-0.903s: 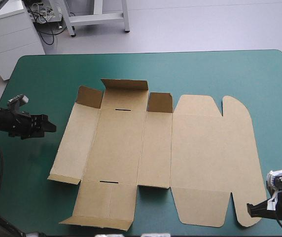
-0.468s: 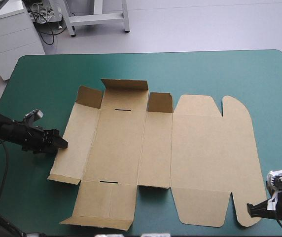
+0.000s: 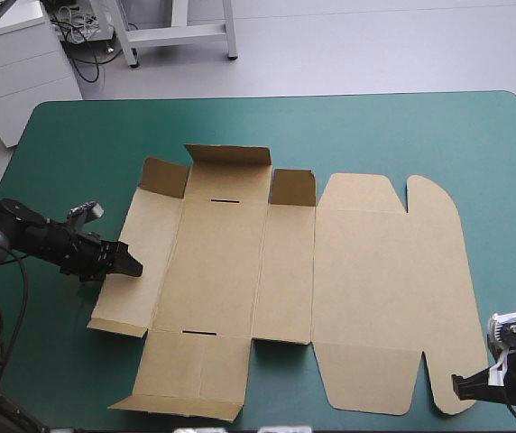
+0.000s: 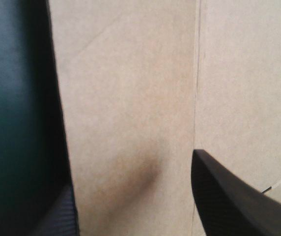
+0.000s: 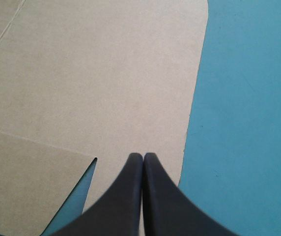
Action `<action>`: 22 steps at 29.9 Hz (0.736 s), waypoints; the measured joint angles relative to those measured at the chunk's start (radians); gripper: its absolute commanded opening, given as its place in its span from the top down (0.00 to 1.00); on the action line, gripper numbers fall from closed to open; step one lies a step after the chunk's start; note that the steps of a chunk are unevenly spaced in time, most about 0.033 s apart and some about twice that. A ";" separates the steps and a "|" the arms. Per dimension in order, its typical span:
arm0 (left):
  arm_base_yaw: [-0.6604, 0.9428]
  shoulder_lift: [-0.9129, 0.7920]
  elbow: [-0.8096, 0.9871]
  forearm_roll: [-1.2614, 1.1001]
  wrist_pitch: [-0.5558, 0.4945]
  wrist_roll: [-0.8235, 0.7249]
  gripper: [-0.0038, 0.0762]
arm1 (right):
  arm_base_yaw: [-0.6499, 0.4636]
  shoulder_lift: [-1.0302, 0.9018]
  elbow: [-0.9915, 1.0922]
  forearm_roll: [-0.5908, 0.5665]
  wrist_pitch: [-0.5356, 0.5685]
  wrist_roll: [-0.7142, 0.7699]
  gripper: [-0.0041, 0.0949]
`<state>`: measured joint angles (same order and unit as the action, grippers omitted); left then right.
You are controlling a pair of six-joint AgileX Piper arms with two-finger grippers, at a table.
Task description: Fold the box
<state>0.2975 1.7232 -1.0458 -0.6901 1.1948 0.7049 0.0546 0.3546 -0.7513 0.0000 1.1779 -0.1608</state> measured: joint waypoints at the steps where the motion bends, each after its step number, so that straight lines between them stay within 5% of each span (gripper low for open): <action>1: 0.000 0.000 0.002 -0.002 -0.001 0.000 0.42 | 0.000 0.000 0.000 0.006 0.002 0.000 0.98; 17: -0.049 -0.011 0.048 -0.048 -0.002 0.001 0.43 | 0.000 0.000 0.000 0.006 0.003 0.000 0.98; 22: -0.058 -0.011 0.050 -0.049 -0.003 -0.001 0.64 | 0.000 0.000 0.000 0.006 0.003 0.000 0.98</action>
<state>0.2395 1.7120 -0.9961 -0.7387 1.1916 0.7041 0.0546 0.3546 -0.7513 0.0058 1.1805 -0.1608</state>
